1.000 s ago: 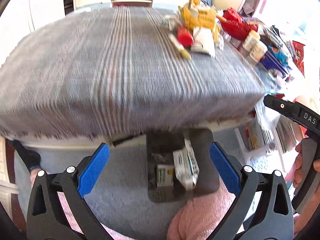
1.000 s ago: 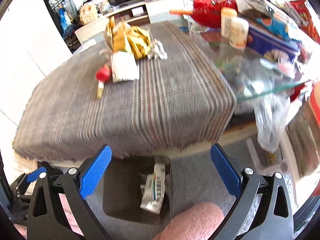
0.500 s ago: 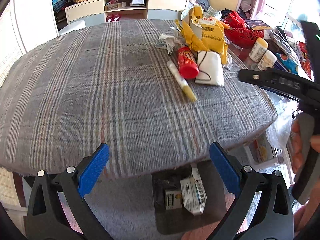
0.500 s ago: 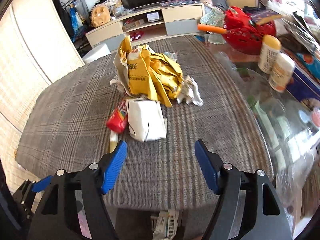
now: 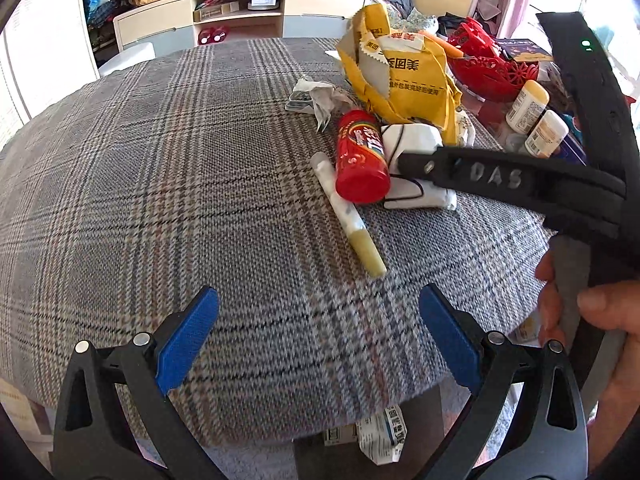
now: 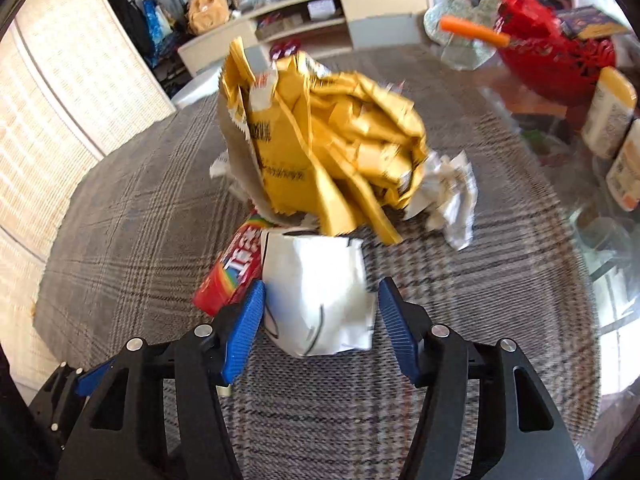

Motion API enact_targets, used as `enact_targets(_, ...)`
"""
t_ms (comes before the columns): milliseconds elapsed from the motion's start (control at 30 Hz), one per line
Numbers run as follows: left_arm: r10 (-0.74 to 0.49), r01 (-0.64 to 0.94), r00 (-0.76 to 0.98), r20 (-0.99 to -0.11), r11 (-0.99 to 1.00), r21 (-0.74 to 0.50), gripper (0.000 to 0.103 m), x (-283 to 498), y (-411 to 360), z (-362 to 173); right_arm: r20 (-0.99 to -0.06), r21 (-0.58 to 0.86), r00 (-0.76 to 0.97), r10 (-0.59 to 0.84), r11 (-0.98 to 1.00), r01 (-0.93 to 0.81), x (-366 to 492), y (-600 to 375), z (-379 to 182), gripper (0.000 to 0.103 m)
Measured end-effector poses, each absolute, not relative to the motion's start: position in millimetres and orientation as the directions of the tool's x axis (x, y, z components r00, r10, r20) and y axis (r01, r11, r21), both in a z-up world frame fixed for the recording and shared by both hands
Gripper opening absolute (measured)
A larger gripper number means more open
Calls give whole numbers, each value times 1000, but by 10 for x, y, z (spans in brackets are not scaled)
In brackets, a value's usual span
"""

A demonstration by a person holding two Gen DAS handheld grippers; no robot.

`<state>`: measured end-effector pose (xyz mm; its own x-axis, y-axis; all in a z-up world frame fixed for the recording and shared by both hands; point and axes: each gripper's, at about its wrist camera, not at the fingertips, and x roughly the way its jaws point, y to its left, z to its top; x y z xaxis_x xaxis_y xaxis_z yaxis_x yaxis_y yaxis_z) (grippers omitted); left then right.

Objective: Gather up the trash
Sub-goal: 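Grasp the white tube with left tool while right grasps the white paper cup, then carry tube and paper cup down to the black bin and open both tools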

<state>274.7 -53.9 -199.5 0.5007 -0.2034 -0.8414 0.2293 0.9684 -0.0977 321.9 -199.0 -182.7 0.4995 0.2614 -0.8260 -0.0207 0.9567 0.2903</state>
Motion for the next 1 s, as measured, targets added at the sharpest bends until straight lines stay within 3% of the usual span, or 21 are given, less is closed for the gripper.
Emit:
enact_targets(67,-200,228,500,-843,969,-95,95,2777,-547,-2009,-830,276,497,251,961,-25,3257,-1952,-1865,60)
enact_targets(200,-194,223,501,-844,970,-91,95,2835,-581,-2024,-823,290,499,271,956,-41,3270,-1954,-1861,40)
enact_targets(400,-184,228,515,-837,971,-73,91,2982,-707,-2055,-812,260,534,237,965,-35,3151,-2214,-1730,36)
enact_targets(467,-174,229,510,-842,971,-62,72,3047,-754,-2093,-808,276,536,245,961,-23,3125,-2323,-1725,36)
enact_targets(633,-114,211,538,-835,977,3,53,3111,-793,-2142,-799,286,548,247,958,-16,2974,-2518,-1706,37)
enact_targets(767,-88,196,560,-824,980,28,24,3080,-745,-2131,-801,296,540,257,955,-16,2899,-2585,-1766,37)
enact_targets(867,-87,200,564,-821,979,34,12,3018,-685,-2124,-802,314,531,274,949,-15,2801,-2578,-1811,37)
enact_targets(1000,-111,216,553,-826,976,13,11,2827,-583,-2110,-801,333,521,297,942,-24,2606,-2517,-1831,37)
